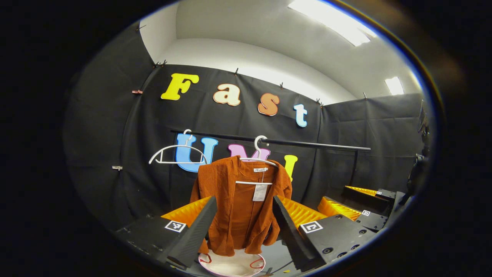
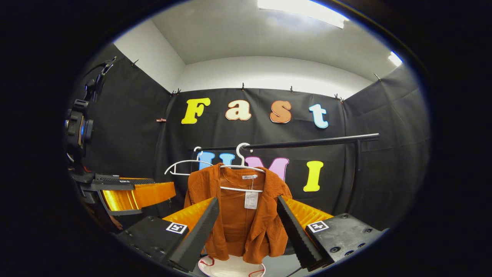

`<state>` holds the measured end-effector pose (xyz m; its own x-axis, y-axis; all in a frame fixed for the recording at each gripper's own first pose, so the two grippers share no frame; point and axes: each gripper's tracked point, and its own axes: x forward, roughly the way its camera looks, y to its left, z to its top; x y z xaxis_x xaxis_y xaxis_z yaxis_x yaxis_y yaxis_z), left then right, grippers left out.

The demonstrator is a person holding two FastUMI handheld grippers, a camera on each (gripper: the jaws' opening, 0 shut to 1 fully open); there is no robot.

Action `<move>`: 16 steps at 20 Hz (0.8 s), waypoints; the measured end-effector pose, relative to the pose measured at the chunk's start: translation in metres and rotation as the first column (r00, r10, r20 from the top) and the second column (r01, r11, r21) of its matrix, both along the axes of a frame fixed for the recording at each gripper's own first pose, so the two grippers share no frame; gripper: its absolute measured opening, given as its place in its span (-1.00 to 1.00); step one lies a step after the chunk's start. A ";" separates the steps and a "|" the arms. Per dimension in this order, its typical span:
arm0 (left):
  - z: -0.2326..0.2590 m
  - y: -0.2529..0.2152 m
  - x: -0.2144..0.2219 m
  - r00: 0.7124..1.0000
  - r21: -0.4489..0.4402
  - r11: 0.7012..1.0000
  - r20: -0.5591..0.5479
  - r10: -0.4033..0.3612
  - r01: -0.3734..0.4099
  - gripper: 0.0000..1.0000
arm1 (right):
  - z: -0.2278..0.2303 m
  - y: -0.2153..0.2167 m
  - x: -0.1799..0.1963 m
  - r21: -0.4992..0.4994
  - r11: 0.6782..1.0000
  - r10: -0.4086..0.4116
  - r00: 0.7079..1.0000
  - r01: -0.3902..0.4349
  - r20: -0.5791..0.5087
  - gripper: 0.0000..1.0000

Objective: Grasp the clothes on the hanger with both hands and then place them into the laundry hamper below.

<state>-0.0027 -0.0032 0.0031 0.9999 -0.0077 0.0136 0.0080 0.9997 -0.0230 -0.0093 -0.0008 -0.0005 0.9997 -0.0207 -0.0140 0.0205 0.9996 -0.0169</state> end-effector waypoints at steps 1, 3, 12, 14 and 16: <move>0.001 0.000 0.002 1.000 -0.003 1.000 -0.004 0.005 -0.005 0.84 | 0.001 -0.002 0.000 -0.001 1.000 0.000 1.000 0.000 0.005 0.92; 0.006 -0.002 0.005 1.000 0.001 1.000 0.003 0.011 -0.011 0.84 | 0.004 -0.002 -0.001 0.019 1.000 0.004 1.000 -0.005 0.020 0.90; 0.000 -0.014 0.005 1.000 0.040 0.999 0.005 -0.027 0.027 0.84 | 0.004 -0.011 0.000 0.030 0.999 -0.014 1.000 0.013 0.024 0.90; 0.002 -0.012 0.005 0.999 0.037 0.999 0.007 -0.034 0.034 0.84 | 0.005 -0.010 0.002 0.025 0.999 -0.020 0.999 0.020 0.026 0.90; 0.002 -0.009 0.005 0.999 0.032 0.999 0.009 -0.040 0.040 0.84 | 0.005 -0.008 0.003 0.027 0.999 -0.028 0.999 0.027 0.028 0.90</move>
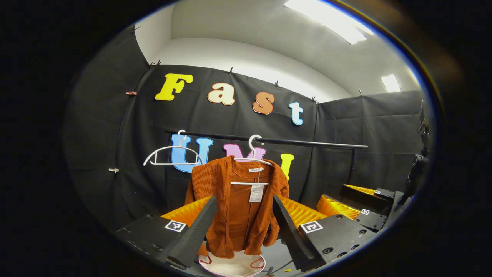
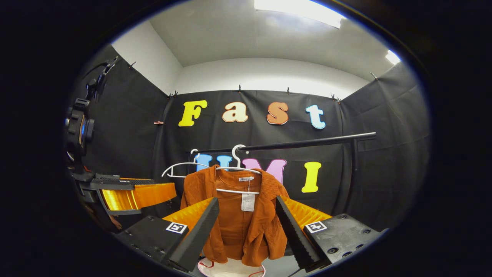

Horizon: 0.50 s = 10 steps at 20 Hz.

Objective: Grasp the clothes on the hanger with both hands and then place them into the laundry hamper below.

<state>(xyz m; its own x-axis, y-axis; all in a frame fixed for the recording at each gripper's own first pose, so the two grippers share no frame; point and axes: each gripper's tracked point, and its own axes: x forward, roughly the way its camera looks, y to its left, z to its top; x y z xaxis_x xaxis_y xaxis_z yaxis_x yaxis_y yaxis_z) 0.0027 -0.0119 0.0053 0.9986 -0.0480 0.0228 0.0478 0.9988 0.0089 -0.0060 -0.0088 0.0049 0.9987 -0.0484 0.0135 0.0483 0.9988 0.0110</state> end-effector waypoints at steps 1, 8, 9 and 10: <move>-0.002 0.001 0.000 1.000 -0.002 1.000 -0.003 -0.009 0.009 0.84 | 0.001 0.001 0.000 -0.003 1.000 -0.009 1.000 0.009 0.000 0.90; -0.010 0.025 0.004 0.999 -0.025 0.999 -0.024 -0.037 0.037 0.80 | -0.007 0.019 -0.002 -0.045 0.997 -0.056 0.998 0.055 -0.035 0.90; -0.011 0.029 0.004 0.999 -0.025 0.999 -0.026 -0.044 0.043 0.80 | -0.008 0.020 -0.003 -0.053 0.996 -0.071 0.997 0.069 -0.036 0.90; -0.010 0.033 0.005 0.998 -0.024 0.999 -0.027 -0.049 0.048 0.81 | -0.009 0.024 -0.003 -0.054 0.995 -0.082 0.996 0.080 -0.037 0.90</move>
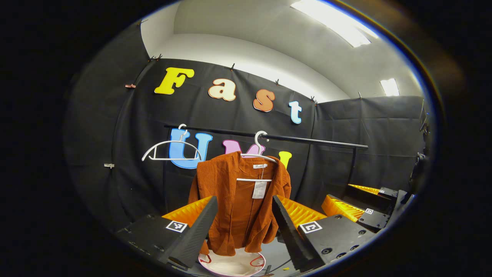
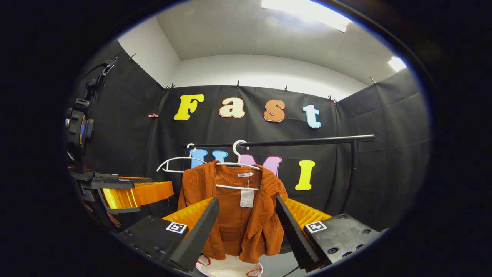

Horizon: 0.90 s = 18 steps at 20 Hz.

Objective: Grasp the clothes on the hanger with both hands and then place them into the laundry hamper below.

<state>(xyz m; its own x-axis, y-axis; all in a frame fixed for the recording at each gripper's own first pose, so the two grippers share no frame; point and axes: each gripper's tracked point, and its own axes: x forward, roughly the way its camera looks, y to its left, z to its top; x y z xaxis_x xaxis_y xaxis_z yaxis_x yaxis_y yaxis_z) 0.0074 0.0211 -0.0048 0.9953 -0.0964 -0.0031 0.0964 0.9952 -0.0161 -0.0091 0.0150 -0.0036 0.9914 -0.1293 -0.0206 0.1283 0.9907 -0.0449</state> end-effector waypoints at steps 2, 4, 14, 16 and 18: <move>-0.001 0.006 0.002 1.000 0.002 1.000 0.002 -0.014 0.014 0.81 | -0.002 0.003 0.000 -0.011 1.000 -0.022 1.000 0.022 0.000 0.91; -0.005 0.009 0.007 1.000 0.003 1.000 -0.013 -0.023 0.023 0.80 | -0.006 0.004 0.002 -0.019 0.999 -0.035 0.999 0.035 -0.008 0.91; -0.042 0.010 0.102 0.999 0.028 0.999 -0.027 0.033 -0.032 0.82 | -0.061 -0.028 0.101 -0.033 0.999 0.004 0.999 -0.006 -0.045 0.91; -0.056 0.009 0.128 0.997 0.049 0.997 -0.043 0.066 -0.064 0.82 | -0.084 -0.038 0.132 -0.016 0.999 0.043 0.996 -0.045 -0.082 0.91; -0.067 0.012 0.154 0.992 0.058 0.992 -0.055 0.111 -0.108 0.82 | -0.103 -0.042 0.158 0.021 0.996 0.092 0.990 -0.090 -0.107 0.91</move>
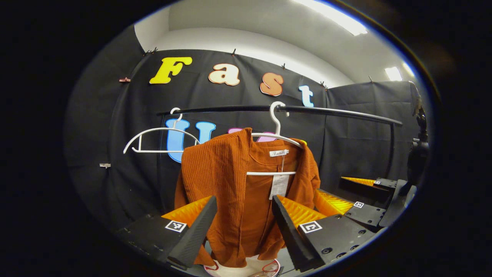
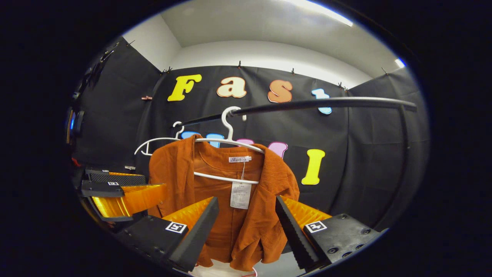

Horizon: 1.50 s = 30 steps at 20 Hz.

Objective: Grasp the clothes on the hanger with both hands and then place them into the laundry hamper below.

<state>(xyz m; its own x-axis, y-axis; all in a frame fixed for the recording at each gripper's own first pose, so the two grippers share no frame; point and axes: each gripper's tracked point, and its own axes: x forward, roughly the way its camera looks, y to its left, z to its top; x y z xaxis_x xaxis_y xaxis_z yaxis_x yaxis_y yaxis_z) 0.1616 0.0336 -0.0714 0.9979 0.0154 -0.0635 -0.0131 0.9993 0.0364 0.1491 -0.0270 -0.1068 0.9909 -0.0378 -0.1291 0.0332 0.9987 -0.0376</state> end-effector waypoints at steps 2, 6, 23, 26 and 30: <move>-0.013 0.004 0.019 0.998 -0.016 0.999 -0.034 0.046 -0.046 0.82 | -0.017 -0.006 0.022 0.017 0.999 0.032 0.999 -0.031 -0.024 0.91; -0.031 0.018 0.046 0.988 -0.004 0.990 -0.063 0.144 -0.144 0.82 | -0.053 -0.028 0.051 0.039 0.999 0.027 0.996 -0.024 -0.089 0.92; -0.047 0.051 0.099 0.947 0.028 0.949 -0.061 0.315 -0.314 0.77 | -0.107 -0.058 0.137 0.184 0.983 0.004 0.987 0.026 -0.162 0.72; -0.044 0.055 0.116 0.946 -0.007 0.946 -0.042 0.323 -0.323 0.58 | -0.108 -0.057 0.143 0.171 0.985 0.033 0.987 -0.005 -0.158 0.72; -0.042 0.065 0.130 0.938 -0.005 0.938 -0.032 0.346 -0.346 0.22 | -0.107 -0.057 0.148 0.175 0.984 0.055 0.987 -0.028 -0.149 0.72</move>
<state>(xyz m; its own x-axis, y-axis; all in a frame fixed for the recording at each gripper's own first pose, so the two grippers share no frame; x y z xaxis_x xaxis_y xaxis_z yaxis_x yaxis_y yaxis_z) 0.2912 0.0983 -0.1134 0.9286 0.3587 -0.0955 -0.3573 0.9334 0.0314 0.2970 -0.0842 -0.2138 0.9591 0.0389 -0.2804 -0.0012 0.9911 0.1333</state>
